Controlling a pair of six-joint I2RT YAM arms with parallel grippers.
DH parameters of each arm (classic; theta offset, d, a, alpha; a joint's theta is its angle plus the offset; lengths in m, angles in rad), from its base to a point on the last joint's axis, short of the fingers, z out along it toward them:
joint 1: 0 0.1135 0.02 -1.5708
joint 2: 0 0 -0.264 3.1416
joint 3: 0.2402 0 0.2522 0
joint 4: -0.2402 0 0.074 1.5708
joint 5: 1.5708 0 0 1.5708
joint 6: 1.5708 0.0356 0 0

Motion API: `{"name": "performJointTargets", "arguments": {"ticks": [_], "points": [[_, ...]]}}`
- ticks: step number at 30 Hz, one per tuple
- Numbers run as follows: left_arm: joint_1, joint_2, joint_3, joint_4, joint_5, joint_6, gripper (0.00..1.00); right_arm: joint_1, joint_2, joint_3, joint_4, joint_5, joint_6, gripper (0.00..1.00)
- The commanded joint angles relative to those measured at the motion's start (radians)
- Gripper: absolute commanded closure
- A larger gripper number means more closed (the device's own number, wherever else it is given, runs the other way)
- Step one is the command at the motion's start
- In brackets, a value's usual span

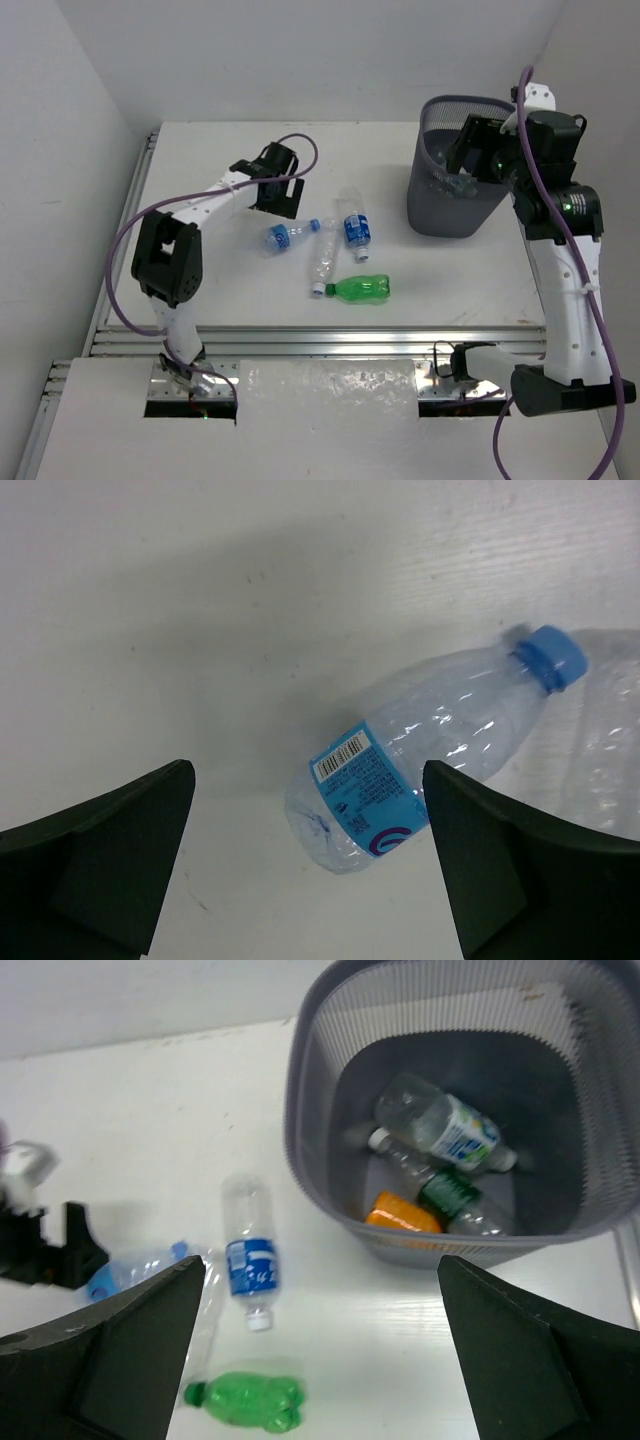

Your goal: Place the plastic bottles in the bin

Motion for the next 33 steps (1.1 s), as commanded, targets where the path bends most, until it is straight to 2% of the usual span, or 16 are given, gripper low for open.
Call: {"name": "performJointTargets", "arguments": {"ticks": [1, 7, 10, 12, 14, 15, 17, 18, 21, 23, 24, 25, 27, 28, 29, 33], "points": [[-0.009, 0.069, 0.014, -0.023, 0.139, 0.190, 0.06, 0.003, 0.009, -0.029, 0.035, -0.133, 0.000, 0.01], [-0.009, 0.178, 0.013, -0.025, 0.341, 0.181, 0.05, 0.003, -0.028, -0.112, 0.081, -0.227, 0.026, 0.01], [-0.010, 0.219, -0.006, -0.003, 0.307, 0.141, 0.06, 0.003, -0.038, -0.146, 0.101, -0.257, 0.035, 0.01], [-0.010, 0.245, -0.004, -0.017, 0.268, 0.129, 0.15, 0.004, -0.049, -0.169, 0.119, -0.272, 0.040, 0.01], [-0.010, 0.264, 0.001, -0.026, 0.183, 0.058, 0.53, 0.009, -0.069, -0.206, 0.150, -0.297, 0.059, 0.01], [-0.010, 0.256, 0.001, -0.026, 0.146, 0.035, 1.00, 0.012, -0.075, -0.219, 0.162, -0.343, 0.070, 0.01], [-0.007, 0.203, -0.010, -0.026, 0.050, -0.040, 1.00, 0.030, -0.092, -0.268, 0.229, -0.430, 0.084, 0.01], [-0.007, 0.133, -0.038, -0.002, 0.041, -0.072, 1.00, 0.041, -0.098, -0.326, 0.274, -0.579, 0.101, 0.01], [-0.007, -0.009, -0.119, 0.070, 0.078, -0.110, 1.00, 0.107, -0.110, -0.399, 0.424, -0.697, 0.135, 0.01], [-0.024, -0.173, -0.169, 0.127, 0.247, -0.135, 1.00, 0.150, -0.121, -0.480, 0.600, -0.830, 0.183, 0.01], [-0.058, -0.308, -0.253, 0.249, 0.435, -0.117, 1.00, 0.162, -0.138, -0.556, 0.694, -0.875, 0.275, 0.01], [-0.076, -0.380, -0.307, 0.332, 0.523, -0.112, 1.00, 0.182, -0.144, -0.590, 0.868, -0.927, 0.334, 0.01], [-0.131, -0.545, -0.429, 0.548, 0.695, -0.120, 1.00, 0.194, -0.138, -0.630, 0.969, -0.946, 0.458, 0.01], [-0.147, -0.592, -0.471, 0.634, 0.854, -0.142, 1.00, 0.208, -0.128, -0.635, 1.018, -0.920, 0.483, 0.01], [-0.183, -0.659, -0.554, 0.826, 0.995, -0.181, 1.00, 0.228, -0.115, -0.640, 1.029, -0.900, 0.507, 0.01], [-0.245, -0.715, -0.676, 1.095, 1.115, -0.264, 1.00, 0.274, -0.080, -0.629, 1.118, -0.872, 0.509, 0.01]]}}
